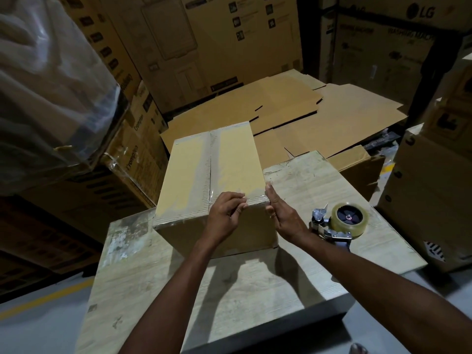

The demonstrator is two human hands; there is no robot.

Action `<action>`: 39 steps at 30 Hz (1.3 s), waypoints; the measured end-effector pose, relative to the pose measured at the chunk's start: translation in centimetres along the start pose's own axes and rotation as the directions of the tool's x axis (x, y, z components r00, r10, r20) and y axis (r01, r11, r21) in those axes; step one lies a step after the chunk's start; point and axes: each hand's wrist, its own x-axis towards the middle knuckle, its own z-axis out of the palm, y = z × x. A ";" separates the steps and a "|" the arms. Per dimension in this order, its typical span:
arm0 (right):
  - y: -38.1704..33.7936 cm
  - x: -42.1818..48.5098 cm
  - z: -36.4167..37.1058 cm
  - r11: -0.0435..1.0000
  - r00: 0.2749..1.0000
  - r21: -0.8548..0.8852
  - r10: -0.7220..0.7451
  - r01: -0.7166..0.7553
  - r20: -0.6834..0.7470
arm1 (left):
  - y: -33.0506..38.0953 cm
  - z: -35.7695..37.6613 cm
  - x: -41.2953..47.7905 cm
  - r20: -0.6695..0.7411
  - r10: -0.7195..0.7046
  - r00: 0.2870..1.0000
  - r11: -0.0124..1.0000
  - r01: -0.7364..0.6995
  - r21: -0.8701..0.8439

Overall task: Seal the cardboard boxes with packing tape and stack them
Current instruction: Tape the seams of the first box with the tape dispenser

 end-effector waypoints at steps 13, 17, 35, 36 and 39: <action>0.4 -1.3 -0.5 0.987 0.990 0.087 0.133 -0.136 0.034 | -1.0 0.5 -0.4 0.052 0.187 0.981 0.980 -0.190 0.062; 0.1 -0.2 0.6 0.973 0.975 0.087 0.219 -0.215 -0.031 | -1.1 0.5 -0.7 0.082 0.203 0.976 0.974 -0.210 0.088; -1.2 1.9 -1.2 0.986 0.917 -0.137 -0.137 0.092 -0.374 | -0.4 0.1 -1.2 0.052 0.132 0.990 0.991 -0.133 0.009; -1.2 2.0 -1.1 0.992 0.929 -0.104 -0.108 0.075 -0.355 | -0.2 0.0 -1.2 0.039 0.100 0.994 0.995 -0.100 -0.011; -0.8 1.8 -1.0 1.000 0.947 0.006 0.003 -0.001 -0.322 | 0.3 0.2 -1.2 -0.018 0.022 1.000 0.999 -0.023 -0.044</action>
